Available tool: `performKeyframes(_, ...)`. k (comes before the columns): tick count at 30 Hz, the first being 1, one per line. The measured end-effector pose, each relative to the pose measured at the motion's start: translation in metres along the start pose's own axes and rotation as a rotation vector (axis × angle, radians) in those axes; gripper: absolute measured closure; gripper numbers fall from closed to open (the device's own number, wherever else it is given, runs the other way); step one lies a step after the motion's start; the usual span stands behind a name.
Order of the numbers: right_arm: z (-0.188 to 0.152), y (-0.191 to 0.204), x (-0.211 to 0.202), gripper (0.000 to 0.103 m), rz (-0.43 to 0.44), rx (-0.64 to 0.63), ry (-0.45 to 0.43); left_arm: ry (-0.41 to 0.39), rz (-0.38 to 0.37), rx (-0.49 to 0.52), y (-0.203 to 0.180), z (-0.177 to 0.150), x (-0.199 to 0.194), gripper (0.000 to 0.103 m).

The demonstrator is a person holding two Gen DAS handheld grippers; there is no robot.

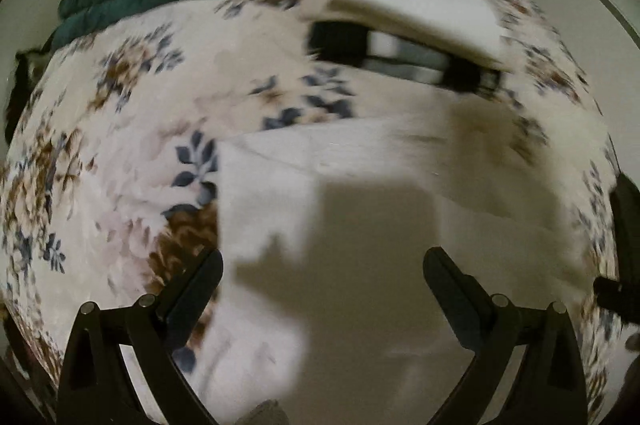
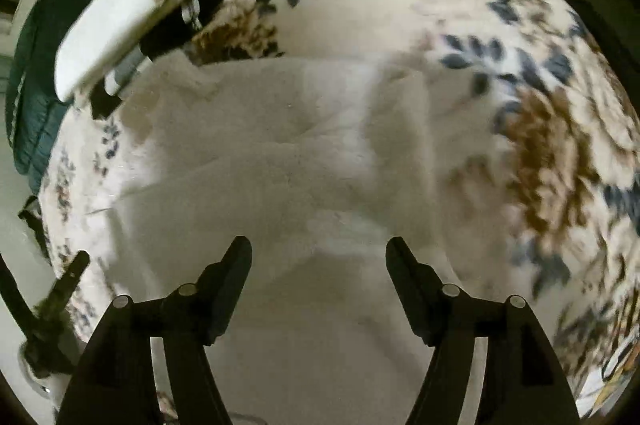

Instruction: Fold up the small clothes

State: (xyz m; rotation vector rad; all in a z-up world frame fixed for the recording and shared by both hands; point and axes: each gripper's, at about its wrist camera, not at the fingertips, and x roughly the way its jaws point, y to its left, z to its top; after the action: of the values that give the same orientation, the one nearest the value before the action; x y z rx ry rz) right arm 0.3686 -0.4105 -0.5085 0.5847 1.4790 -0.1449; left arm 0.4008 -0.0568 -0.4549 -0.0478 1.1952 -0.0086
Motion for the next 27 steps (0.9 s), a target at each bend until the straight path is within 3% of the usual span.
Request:
performKeyframes(4,-0.015,-0.027,-0.038,0.032,0.021,-0.001,0.02,0.01,-0.025,0.079,-0.038,-0.026,-0.019,0.001)
performKeyframes(7,-0.022,-0.059,-0.05,0.032,0.045,0.004,0.066,0.06,-0.037,0.13,-0.076,-0.066,-0.027,0.001)
performKeyframes(10,-0.025,-0.098,-0.054,0.032,0.059,-0.014,0.111,0.151,-0.031,0.168,-0.116,-0.113,-0.029,0.001)
performKeyframes(13,-0.021,-0.136,-0.056,0.032,0.035,-0.037,0.149,0.249,-0.072,0.179,-0.158,-0.163,-0.03,0.001)
performKeyframes(17,-0.008,-0.176,-0.054,0.045,0.048,-0.084,0.173,0.334,-0.151,0.188,-0.222,-0.227,-0.03,0.001)
performKeyframes(19,0.0,-0.191,-0.048,0.045,0.038,-0.099,0.178,0.371,-0.175,0.206,-0.251,-0.249,-0.025,0.003)
performKeyframes(21,0.009,-0.207,-0.042,0.045,0.036,-0.096,0.193,0.402,-0.202,0.239,-0.281,-0.27,-0.015,0.012)
performKeyframes(22,0.014,-0.214,-0.038,0.045,0.036,-0.093,0.199,0.41,-0.207,0.256,-0.294,-0.28,-0.009,0.025)
performKeyframes(25,0.027,-0.224,-0.029,0.045,0.058,-0.092,0.214,0.438,-0.137,0.329,-0.323,-0.303,0.02,0.082)
performKeyframes(27,0.036,-0.225,-0.021,0.045,0.108,-0.089,0.228,0.4,-0.113,0.328,-0.324,-0.301,0.023,0.094)
